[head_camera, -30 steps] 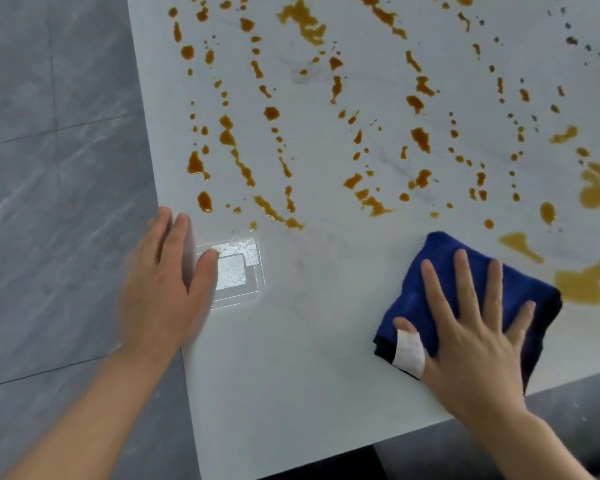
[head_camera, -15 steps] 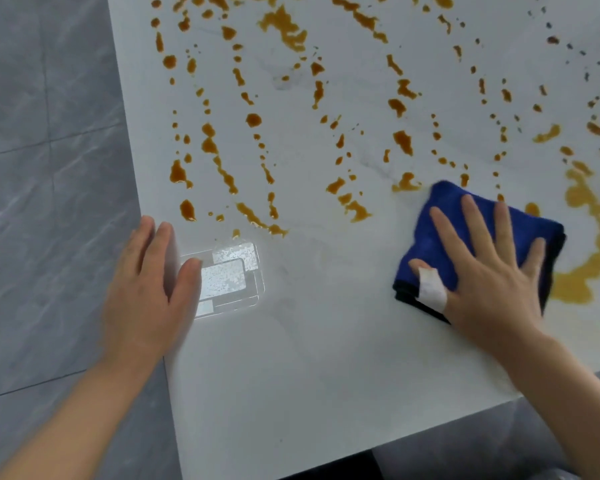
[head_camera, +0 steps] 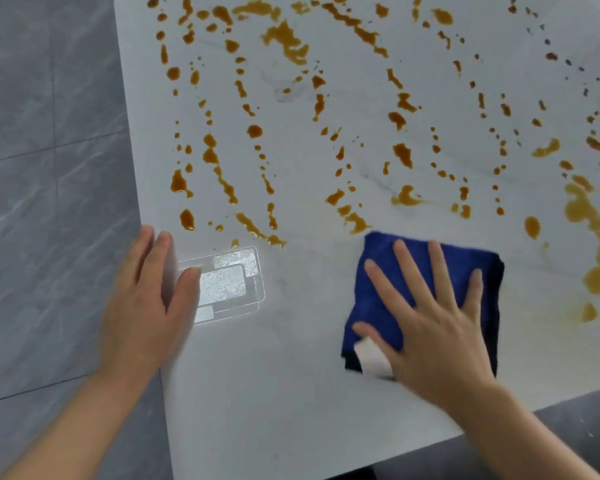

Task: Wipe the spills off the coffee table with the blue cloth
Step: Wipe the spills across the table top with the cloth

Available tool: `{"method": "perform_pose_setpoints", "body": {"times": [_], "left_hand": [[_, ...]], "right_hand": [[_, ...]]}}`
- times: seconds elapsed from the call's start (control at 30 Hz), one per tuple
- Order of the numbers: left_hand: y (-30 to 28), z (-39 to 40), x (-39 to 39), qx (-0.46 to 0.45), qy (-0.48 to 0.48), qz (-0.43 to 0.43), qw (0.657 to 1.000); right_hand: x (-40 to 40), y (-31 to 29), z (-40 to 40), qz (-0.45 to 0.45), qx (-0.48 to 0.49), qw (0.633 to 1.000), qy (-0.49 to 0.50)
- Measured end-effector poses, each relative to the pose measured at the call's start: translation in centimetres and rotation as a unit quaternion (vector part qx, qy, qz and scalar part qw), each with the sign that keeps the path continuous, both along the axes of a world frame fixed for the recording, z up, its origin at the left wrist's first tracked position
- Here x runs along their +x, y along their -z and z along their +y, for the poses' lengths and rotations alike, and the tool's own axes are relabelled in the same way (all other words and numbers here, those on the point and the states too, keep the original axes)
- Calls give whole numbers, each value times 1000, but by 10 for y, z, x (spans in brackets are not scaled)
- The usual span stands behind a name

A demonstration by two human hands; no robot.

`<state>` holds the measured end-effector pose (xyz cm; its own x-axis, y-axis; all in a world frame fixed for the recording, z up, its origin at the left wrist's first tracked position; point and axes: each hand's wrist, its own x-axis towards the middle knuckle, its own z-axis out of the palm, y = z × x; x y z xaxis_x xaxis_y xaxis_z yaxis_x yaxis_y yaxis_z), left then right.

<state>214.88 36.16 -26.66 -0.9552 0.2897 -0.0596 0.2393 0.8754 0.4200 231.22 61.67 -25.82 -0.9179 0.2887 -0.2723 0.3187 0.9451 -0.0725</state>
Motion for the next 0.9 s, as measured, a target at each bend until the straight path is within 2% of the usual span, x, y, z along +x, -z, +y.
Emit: {"method": "perform_pose_setpoints", "body": {"times": [0.13,0.27,0.43,0.63,0.77,0.9], "left_hand": [[0,-2,-1,0,-1,-5,1000],[1,0,-1,7,-7,0,1000],[1,0,-1,20,-5,1,1000],[1,1,0,24,-17,-3,1000],[1,1,-1,3,-16,1,1000],[0,2,0,3,-21,-1,1000]], "right_hand": [[-37,2,21,5,19,999,45],[-34,1,12,14,19,997,72],[-22,-2,-51,31,-13,999,-38],[-98,4,-76,52,-24,994,-92],[-134,9,-44,57,-1,997,-55],[-119,8,0,42,26,997,55]]}}
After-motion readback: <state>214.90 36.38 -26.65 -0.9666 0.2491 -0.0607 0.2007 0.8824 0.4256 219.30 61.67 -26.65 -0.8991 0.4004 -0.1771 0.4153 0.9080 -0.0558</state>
